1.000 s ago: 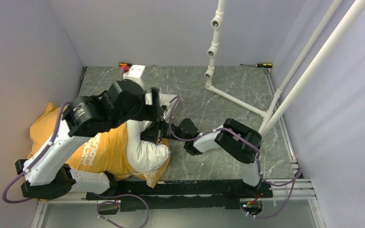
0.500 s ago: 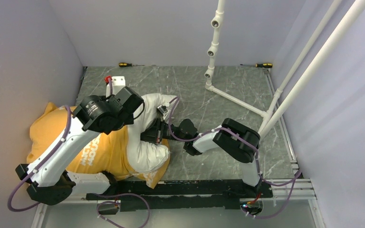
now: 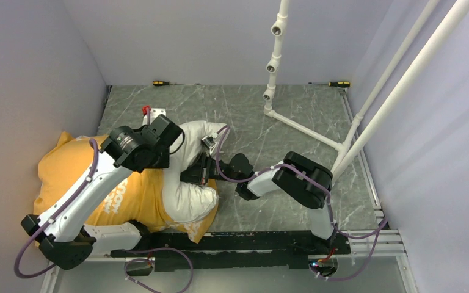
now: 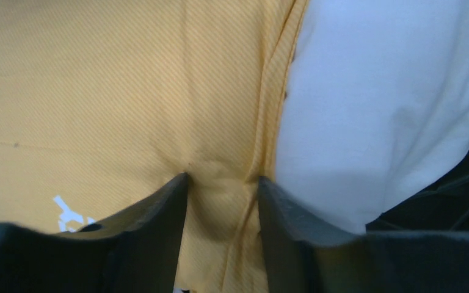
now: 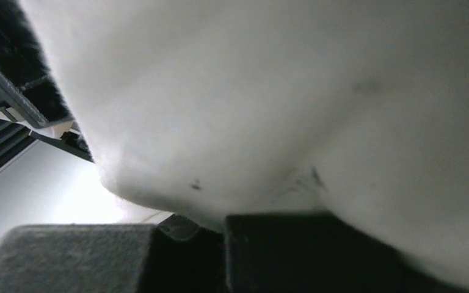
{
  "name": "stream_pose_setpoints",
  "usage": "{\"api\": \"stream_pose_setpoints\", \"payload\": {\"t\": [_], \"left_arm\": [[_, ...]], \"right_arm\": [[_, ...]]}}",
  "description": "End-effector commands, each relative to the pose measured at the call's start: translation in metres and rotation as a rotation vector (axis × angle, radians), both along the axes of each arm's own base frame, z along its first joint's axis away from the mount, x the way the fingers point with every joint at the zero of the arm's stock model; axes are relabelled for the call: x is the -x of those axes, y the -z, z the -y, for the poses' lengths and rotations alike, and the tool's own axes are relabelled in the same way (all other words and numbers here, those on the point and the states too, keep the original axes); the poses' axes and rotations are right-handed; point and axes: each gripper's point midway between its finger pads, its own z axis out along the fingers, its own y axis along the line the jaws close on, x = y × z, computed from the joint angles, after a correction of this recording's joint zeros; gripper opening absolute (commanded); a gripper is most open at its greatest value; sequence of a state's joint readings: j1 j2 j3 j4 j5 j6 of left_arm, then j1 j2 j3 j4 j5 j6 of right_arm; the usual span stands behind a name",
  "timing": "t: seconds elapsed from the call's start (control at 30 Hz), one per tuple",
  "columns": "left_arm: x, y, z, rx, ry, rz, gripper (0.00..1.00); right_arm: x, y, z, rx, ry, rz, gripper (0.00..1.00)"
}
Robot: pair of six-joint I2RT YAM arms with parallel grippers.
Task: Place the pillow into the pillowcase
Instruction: Stuff the pillow into the pillowcase.
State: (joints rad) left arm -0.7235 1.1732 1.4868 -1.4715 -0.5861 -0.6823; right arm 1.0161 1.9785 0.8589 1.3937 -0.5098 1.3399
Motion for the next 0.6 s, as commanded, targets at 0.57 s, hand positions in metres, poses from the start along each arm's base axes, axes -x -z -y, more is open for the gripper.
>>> {"api": "stream_pose_setpoints", "payload": {"t": [0.57], "left_arm": [[0.016, 0.004, 0.009, 0.094, 0.068, -0.037, 0.72]], "right_arm": [[0.013, 0.003, -0.006, -0.016, -0.055, -0.025, 0.0]]}}
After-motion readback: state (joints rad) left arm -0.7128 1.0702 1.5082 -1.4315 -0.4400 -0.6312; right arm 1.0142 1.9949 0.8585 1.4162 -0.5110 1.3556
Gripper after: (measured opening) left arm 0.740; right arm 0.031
